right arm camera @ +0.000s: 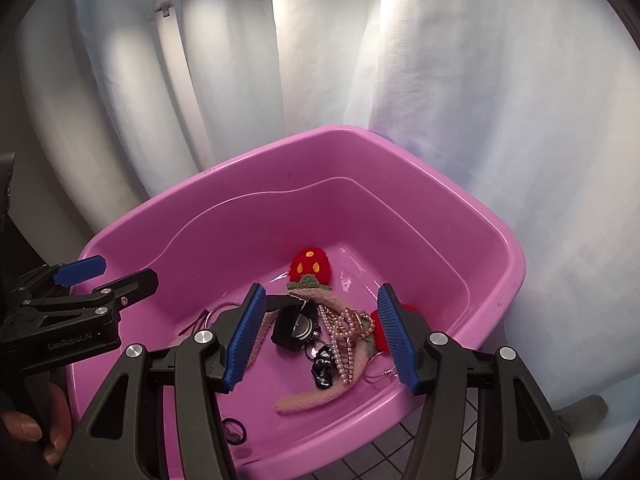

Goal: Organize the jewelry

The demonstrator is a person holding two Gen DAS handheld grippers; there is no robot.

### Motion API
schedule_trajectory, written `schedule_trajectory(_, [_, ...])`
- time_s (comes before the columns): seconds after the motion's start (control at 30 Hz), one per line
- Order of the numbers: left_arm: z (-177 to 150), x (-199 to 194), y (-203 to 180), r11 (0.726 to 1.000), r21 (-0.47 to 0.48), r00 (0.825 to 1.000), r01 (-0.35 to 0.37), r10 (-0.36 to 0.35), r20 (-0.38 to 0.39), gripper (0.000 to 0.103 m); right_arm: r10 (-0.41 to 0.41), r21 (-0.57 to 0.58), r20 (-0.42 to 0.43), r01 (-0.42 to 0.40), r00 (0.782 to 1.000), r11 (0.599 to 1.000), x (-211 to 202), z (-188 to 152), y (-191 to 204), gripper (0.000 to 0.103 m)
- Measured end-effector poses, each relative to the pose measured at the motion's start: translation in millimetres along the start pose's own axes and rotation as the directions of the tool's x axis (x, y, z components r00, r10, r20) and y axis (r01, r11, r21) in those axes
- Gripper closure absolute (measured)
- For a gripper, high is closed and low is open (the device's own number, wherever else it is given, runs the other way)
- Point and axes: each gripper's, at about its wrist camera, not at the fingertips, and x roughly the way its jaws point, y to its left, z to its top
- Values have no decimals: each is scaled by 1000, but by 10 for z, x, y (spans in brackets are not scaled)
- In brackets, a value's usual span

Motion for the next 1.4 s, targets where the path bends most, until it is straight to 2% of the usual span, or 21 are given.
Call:
schedule_trajectory(1.1, [-82, -102, -29, 999, 41, 1000, 17, -17, 15, 15, 2, -7, 4, -1, 1000, 1000, -74, -59, -4, 47])
schedule_trajectory(1.4, [-93, -86, -5, 1000, 11, 1000, 13, -13, -15, 12, -1, -5, 4, 1, 1000, 1000, -75, -64, -5, 47])
